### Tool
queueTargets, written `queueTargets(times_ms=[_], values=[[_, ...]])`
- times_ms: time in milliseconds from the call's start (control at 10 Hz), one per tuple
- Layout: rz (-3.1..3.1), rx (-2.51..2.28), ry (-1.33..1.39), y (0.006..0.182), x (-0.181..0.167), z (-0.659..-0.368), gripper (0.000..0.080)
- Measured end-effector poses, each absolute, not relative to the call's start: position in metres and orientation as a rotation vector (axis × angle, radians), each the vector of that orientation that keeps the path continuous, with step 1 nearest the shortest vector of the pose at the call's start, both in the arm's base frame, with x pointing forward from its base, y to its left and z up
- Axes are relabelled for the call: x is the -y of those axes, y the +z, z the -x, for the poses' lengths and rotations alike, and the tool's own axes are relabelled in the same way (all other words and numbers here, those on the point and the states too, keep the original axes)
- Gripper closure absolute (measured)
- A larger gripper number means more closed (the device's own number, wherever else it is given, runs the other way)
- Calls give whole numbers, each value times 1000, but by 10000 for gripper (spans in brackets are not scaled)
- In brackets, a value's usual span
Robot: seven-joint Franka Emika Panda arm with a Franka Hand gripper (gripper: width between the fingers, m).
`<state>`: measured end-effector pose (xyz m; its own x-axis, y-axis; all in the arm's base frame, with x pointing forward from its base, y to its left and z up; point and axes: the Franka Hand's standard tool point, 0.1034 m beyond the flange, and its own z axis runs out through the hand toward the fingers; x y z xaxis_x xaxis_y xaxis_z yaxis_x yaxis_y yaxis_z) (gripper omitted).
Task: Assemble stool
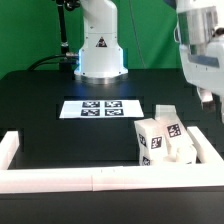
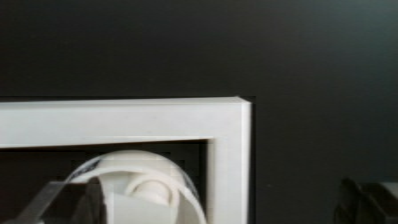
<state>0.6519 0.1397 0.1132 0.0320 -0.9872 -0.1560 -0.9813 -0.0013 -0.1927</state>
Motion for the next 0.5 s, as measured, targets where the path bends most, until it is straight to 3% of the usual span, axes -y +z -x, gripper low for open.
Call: queueTargets(times_ms=[500], values=[[2571,-1464,-66,116,-145,-649,150]])
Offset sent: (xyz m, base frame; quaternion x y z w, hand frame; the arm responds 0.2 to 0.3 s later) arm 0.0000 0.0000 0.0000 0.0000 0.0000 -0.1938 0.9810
